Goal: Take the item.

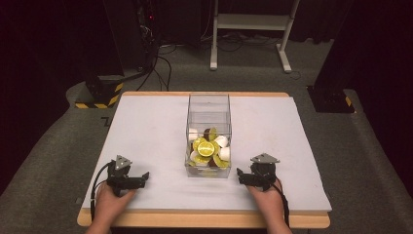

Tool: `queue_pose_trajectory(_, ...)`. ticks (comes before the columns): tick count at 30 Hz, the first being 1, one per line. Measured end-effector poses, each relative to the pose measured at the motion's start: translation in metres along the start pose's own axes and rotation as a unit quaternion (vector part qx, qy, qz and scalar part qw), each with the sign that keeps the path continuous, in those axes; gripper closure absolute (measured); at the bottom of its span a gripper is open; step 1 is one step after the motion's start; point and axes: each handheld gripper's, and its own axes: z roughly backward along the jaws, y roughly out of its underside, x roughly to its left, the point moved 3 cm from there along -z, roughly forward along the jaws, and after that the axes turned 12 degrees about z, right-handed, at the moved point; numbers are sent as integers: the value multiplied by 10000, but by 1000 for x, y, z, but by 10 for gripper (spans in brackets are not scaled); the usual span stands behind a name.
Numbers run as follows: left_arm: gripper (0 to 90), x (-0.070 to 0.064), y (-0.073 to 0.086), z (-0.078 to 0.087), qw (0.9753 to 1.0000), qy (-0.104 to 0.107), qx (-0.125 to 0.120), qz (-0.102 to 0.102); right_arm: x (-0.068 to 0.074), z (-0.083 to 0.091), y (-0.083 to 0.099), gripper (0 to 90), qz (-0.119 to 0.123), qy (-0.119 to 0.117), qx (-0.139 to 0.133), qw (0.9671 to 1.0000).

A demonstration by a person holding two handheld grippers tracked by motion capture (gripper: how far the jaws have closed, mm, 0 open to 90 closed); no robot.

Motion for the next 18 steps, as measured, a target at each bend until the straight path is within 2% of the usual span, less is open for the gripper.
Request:
queue_pose_trajectory(12, 50, 0, 0, 0, 10000, 2, -1, 7, -3, 9, -2, 129, 41, 23, -248, 9997)
queue_pose_trajectory(18, 50, 0, 0, 0, 10000, 0, 1, 6, -1, 12, -4, 133, 53, -48, -379, 9993)
